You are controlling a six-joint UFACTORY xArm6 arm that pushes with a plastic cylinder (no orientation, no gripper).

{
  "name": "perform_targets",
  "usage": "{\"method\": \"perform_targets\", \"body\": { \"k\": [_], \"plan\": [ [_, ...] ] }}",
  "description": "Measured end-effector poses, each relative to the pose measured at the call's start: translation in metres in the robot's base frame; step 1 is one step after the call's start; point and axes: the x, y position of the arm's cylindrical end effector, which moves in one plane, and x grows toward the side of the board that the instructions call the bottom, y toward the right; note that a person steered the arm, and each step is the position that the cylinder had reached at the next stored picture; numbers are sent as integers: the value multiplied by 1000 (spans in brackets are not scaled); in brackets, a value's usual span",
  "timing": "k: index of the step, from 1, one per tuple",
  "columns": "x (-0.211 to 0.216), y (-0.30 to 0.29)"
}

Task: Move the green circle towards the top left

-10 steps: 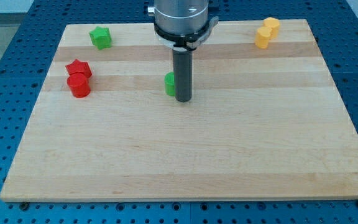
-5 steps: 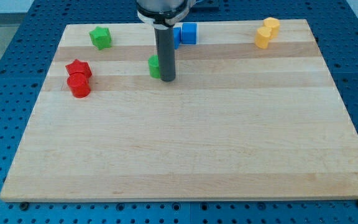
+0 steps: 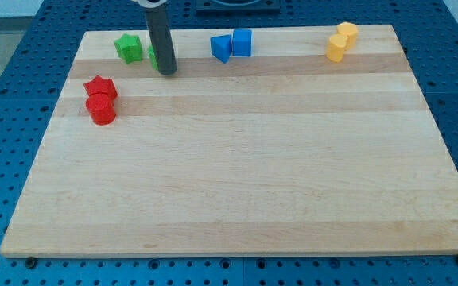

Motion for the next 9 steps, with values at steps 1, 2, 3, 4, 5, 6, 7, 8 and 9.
{"method": "perform_targets", "body": {
  "k": [1, 2, 3, 4, 5, 6, 7, 8, 9],
  "plan": [
    [-3, -11],
    [-3, -18],
    [-3, -15],
    [-3, -5],
    [-3, 9],
    [-8, 18],
    [-26, 18],
    [-41, 18],
    [-42, 14]
  ]
}}
